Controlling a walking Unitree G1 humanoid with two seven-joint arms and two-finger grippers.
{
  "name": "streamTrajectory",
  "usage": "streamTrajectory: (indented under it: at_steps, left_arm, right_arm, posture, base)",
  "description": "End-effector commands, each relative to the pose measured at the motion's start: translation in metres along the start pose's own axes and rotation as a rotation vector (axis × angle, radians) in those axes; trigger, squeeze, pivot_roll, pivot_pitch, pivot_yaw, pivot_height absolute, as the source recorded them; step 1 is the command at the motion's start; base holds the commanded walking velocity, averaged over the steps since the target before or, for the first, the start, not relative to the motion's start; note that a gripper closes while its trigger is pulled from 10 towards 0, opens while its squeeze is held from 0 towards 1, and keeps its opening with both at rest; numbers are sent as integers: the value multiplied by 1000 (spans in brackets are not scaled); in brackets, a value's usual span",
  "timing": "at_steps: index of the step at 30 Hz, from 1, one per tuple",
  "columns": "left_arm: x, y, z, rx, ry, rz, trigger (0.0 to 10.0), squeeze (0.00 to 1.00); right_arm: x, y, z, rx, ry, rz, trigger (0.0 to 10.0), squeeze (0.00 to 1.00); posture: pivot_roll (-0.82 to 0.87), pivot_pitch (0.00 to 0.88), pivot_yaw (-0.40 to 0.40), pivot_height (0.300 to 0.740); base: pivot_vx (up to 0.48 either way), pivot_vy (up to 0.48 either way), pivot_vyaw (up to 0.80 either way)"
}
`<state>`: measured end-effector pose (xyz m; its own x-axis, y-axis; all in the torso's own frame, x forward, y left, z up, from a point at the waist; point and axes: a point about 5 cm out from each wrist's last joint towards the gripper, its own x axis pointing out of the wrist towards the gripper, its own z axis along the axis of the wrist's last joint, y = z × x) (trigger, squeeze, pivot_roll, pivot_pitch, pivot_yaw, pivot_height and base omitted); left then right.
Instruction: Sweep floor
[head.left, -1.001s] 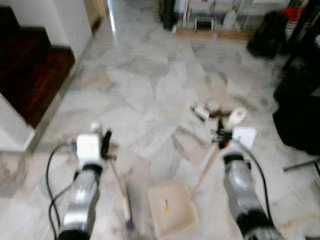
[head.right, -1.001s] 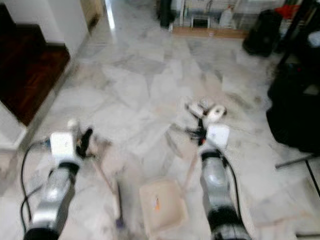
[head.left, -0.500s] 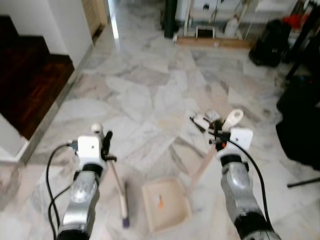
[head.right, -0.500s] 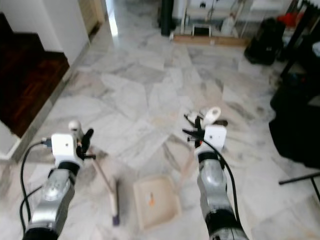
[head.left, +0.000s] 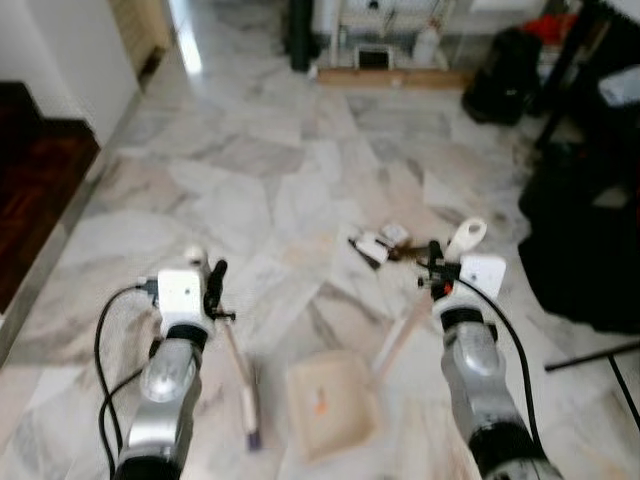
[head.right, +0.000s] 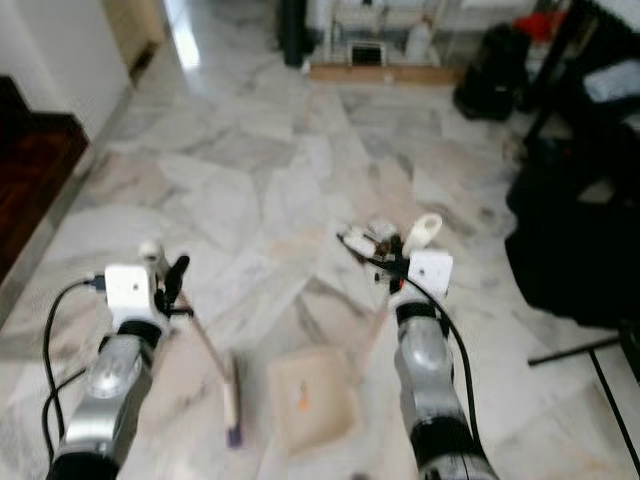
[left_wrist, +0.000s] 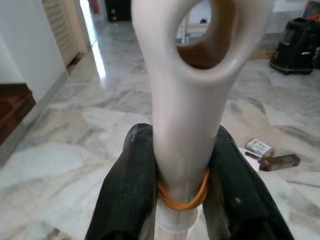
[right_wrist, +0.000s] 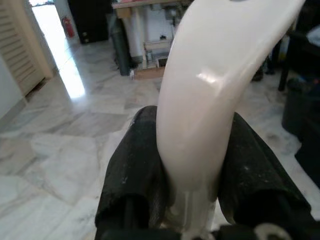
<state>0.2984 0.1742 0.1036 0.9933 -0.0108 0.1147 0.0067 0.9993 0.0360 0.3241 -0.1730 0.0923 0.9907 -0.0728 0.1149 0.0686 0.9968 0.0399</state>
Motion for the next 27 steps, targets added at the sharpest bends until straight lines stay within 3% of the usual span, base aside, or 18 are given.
streamTrajectory:
  at_steps: [1,27]
  left_arm:
    - [1,-2,8,4,-37,-12,10000,0]
    - [4,-2,10,4,-43,-21,10000,0]
  right_arm:
    - [5,1,9,-6,-37,2,10000,0]
    - [6,1,11,2,-46,-9,10000,0]
  posture:
    - [44,138,1,740]
    - [47,123,6,740]
  base:
    - [334,0,0]
    - [333,0,0]
